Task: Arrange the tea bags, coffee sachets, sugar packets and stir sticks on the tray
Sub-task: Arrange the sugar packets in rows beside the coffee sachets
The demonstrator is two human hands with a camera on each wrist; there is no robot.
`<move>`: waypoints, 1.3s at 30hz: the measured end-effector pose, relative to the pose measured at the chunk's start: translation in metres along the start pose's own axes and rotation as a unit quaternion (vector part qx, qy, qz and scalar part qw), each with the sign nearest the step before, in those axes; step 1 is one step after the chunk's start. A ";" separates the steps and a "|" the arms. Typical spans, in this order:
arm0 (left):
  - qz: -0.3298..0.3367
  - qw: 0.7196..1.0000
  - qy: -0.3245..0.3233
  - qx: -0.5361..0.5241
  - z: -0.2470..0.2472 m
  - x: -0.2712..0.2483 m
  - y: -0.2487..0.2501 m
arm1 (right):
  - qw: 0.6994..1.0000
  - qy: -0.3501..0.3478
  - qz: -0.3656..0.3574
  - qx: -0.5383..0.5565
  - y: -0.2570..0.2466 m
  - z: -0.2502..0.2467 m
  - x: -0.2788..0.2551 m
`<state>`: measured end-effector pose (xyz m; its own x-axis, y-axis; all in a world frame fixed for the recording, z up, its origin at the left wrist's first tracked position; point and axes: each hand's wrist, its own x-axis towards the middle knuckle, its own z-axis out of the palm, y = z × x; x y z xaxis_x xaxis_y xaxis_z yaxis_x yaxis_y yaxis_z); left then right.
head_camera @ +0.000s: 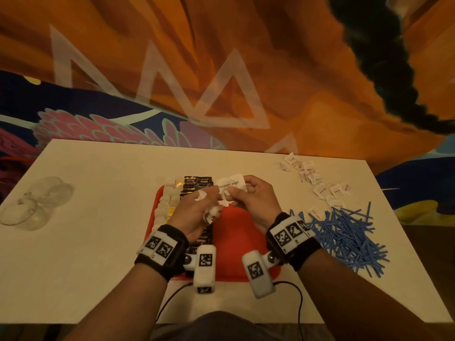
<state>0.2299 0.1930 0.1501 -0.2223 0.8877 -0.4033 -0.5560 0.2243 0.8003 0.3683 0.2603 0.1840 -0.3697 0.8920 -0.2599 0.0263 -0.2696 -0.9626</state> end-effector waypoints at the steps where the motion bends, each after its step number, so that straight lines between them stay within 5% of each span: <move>1: 0.020 0.999 0.005 0.033 0.001 0.000 0.000 | 1.000 -0.009 0.007 -0.006 0.001 0.001 0.000; 6: 0.075 0.991 0.049 0.100 0.007 -0.001 0.007 | 0.997 -0.048 0.063 0.013 0.001 -0.004 0.001; 15: 0.067 0.984 0.059 0.154 0.012 0.003 0.008 | 0.999 0.031 0.018 0.036 0.012 -0.011 0.011; 22: 0.063 0.980 0.101 0.158 0.013 0.011 -0.001 | 0.996 -0.008 0.051 0.068 0.025 -0.024 0.019; 32: 0.008 0.968 0.191 0.162 -0.002 0.033 -0.027 | 0.985 -0.032 0.122 -0.115 0.077 -0.051 0.052; 39: -0.049 0.973 0.190 0.122 -0.027 0.033 -0.035 | 0.955 -0.007 0.156 -0.252 0.118 -0.085 0.097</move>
<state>0.2205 0.2035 0.0964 -0.4831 0.6554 -0.5806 -0.3929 0.4303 0.8127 0.4149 0.3460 0.0384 -0.2833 0.7912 -0.5419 0.5794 -0.3091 -0.7542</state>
